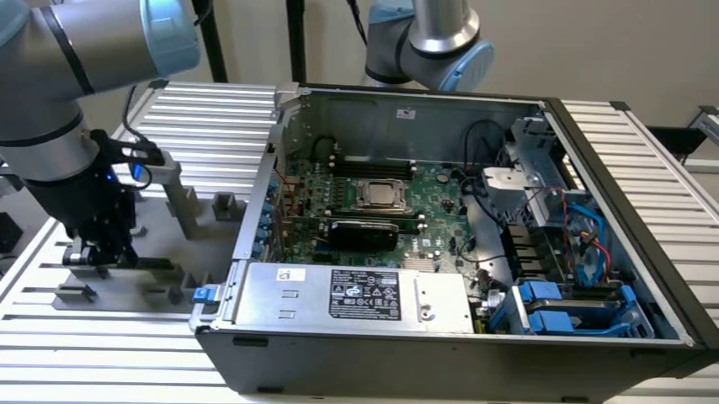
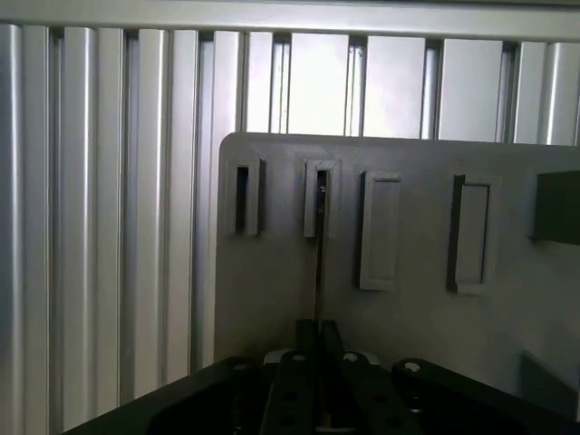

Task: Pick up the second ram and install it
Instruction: 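Pick up the second ram and move it above second insertion slot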

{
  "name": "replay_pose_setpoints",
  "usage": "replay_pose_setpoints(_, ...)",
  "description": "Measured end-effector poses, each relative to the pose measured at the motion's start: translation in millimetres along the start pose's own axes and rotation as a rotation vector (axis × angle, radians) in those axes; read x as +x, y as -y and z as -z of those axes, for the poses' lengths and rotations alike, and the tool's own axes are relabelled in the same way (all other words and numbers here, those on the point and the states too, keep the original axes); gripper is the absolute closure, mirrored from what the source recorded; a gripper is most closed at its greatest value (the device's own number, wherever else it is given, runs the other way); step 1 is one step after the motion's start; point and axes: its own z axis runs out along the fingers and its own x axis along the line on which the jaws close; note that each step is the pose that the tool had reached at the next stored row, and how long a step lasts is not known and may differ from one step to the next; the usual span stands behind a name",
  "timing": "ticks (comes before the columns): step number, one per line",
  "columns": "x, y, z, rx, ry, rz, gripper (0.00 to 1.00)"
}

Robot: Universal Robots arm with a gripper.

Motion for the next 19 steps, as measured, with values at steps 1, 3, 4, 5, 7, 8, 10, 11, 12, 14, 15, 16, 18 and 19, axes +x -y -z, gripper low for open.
replay_pose_setpoints(1, 0.1, 0.0, 3.6, 0.0000, 0.0000, 0.000, 0.86)
replay_pose_setpoints(3, 0.3, -0.1, 12.3, -0.0003, 0.0000, 0.000, 0.86)
replay_pose_setpoints(4, 0.4, -0.1, 16.7, -0.0003, 0.0001, 0.000, 0.86)
replay_pose_setpoints(5, 0.6, -0.1, 21.6, -0.0006, 0.0000, 0.000, 0.86)
replay_pose_setpoints(7, 0.8, -0.2, 30.5, -0.0008, 0.0001, 0.000, 0.86)
replay_pose_setpoints(8, 0.9, -0.2, 35.0, -0.0009, 0.0001, 0.000, 0.86)
replay_pose_setpoints(10, 1.1, -0.1, 44.0, -0.0009, 0.0001, 0.000, 0.86)
replay_pose_setpoints(11, 1.3, 0.0, 48.9, -0.0011, 0.0001, 0.001, 0.86)
replay_pose_setpoints(12, 1.4, 0.2, 53.4, -0.0011, 0.0000, 0.001, 0.86)
replay_pose_setpoints(14, 1.7, 0.8, 62.4, -0.0009, 0.0001, 0.001, 0.86)
replay_pose_setpoints(15, 1.8, 1.5, 67.0, -0.0010, 0.0000, 0.002, 0.86)
replay_pose_setpoints(16, 2.0, 2.4, 71.6, -0.0010, 0.0000, 0.003, 0.86)
replay_pose_setpoints(18, 2.3, 4.9, 80.7, -0.0010, 0.0000, 0.005, 0.86)
replay_pose_setpoints(19, 2.4, 6.4, 85.2, -0.0010, 0.0001, 0.005, 0.86)
